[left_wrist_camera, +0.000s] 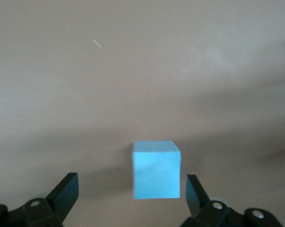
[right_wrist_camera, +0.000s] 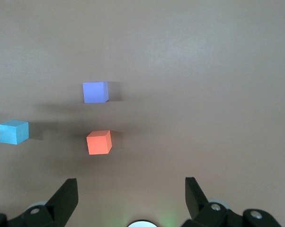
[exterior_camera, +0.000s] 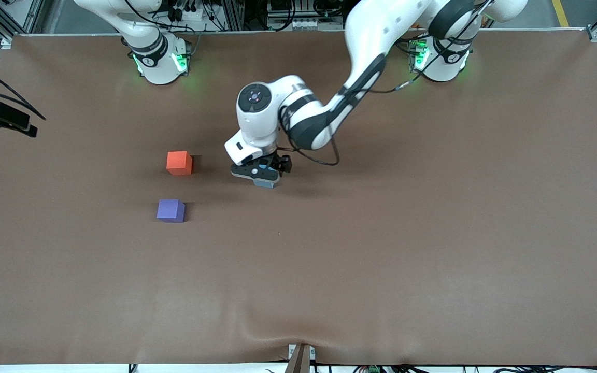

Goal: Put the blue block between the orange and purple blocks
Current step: 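Release the blue block with the left gripper while the right gripper approaches, then lower the right gripper onto the blue block and close it, then carry the blue block with the right gripper toward the orange block, then lower the blue block between orange and purple blocks, open the right gripper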

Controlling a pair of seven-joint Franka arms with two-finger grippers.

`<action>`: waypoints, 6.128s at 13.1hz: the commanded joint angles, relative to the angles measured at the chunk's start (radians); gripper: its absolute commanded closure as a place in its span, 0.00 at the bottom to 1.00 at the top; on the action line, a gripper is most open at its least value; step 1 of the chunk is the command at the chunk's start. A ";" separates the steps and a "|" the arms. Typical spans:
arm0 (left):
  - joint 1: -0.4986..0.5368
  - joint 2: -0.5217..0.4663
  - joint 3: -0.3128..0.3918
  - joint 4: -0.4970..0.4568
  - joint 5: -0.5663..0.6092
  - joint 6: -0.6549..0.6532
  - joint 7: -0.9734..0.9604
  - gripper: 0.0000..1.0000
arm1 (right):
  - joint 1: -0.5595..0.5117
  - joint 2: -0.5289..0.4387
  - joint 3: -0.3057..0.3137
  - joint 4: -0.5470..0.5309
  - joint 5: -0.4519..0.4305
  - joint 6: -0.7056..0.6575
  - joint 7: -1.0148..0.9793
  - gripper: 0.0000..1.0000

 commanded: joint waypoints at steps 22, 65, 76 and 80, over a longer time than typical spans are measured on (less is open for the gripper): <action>0.789 -0.883 0.049 -0.529 -0.108 -0.372 0.597 0.00 | 0.684 0.241 0.013 -0.377 0.157 0.665 0.673 0.00; 0.784 -0.893 0.072 -0.575 -0.117 -0.324 0.640 0.00 | 0.328 0.115 0.007 -0.684 0.020 0.719 0.210 1.00; 0.784 -0.887 0.074 -0.569 -0.120 -0.313 0.640 0.00 | 0.288 0.166 0.008 -0.698 0.031 0.796 0.168 1.00; 0.786 -0.892 0.072 -0.567 -0.120 -0.313 0.640 0.00 | 0.288 0.181 0.008 -0.735 0.033 0.866 0.176 1.00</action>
